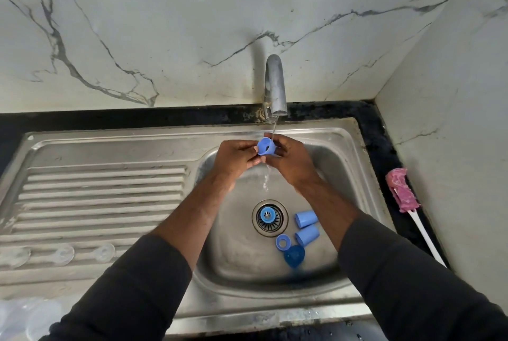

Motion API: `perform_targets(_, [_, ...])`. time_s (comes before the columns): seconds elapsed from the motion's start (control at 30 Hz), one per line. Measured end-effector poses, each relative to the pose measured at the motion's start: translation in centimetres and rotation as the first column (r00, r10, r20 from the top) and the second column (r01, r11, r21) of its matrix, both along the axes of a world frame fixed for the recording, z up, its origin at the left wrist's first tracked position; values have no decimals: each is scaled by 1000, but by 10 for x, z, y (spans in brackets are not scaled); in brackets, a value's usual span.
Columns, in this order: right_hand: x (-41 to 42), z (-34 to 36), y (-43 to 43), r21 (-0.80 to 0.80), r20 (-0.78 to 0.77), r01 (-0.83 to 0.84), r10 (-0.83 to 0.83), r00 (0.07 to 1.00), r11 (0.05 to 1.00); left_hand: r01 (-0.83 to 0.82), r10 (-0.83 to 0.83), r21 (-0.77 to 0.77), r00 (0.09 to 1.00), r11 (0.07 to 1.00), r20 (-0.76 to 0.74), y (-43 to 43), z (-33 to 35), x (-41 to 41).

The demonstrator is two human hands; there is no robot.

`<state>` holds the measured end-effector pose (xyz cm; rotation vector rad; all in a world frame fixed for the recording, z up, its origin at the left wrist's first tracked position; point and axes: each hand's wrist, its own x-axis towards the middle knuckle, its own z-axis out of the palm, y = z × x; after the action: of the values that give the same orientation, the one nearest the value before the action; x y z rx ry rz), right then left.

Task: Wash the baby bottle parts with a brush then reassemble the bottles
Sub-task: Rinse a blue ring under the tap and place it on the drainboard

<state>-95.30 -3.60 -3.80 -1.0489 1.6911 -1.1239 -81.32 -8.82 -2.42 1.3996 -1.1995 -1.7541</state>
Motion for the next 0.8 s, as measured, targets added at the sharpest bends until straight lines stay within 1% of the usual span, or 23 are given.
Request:
perform_targets(0.07, [-2, 2, 1, 9, 6, 2, -2, 1000, 1000, 43, -44, 80, 999, 996, 18, 1, -4, -5])
perform_targets(0.13, [-5, 3, 1, 5, 37, 48, -48, 998, 999, 60, -63, 93, 997, 994, 33, 1, -5, -9])
perform_targets(0.2, [-7, 2, 1, 16, 54, 97, -98, 994, 995, 20, -21, 71, 1000, 997, 12, -1, -5, -12])
perform_targets(0.3, [-9, -1, 3, 78, 88, 91, -98, 991, 993, 9, -10, 7, 999, 1000, 38, -3, -4, -16])
perform_targets(0.33, [-9, -2, 3, 87, 77, 86, -93, 993, 993, 25, -25, 2, 999, 1000, 38, -3, -5, -16])
perform_targets(0.47, [-6, 3, -1, 103, -93, 21, -11, 996, 994, 48, -49, 22, 998, 999, 37, 2, -5, -13])
perform_targets(0.5, [-6, 4, -2, 96, -101, 29, -19, 995, 995, 45, -46, 6, 998, 999, 39, 2, -5, -13])
perform_targets(0.6, [-7, 8, -2, 70, -29, 104, -102, 994, 992, 27, -26, -33, 999, 999, 28, -3, 1, -15])
perform_targets(0.63, [-3, 9, -1, 64, -17, 108, -107, 994, 992, 26, -25, -39, 999, 999, 29, -3, 4, -13])
perform_targets(0.73, [-4, 7, 1, 101, -6, 65, -64, 998, 993, 40, -38, -38, 998, 998, 52, -4, 7, -13])
perform_targets(0.8, [1, 6, 5, 157, 65, 37, -48, 997, 987, 33, -31, -20, 996, 999, 79, 0, 6, -6])
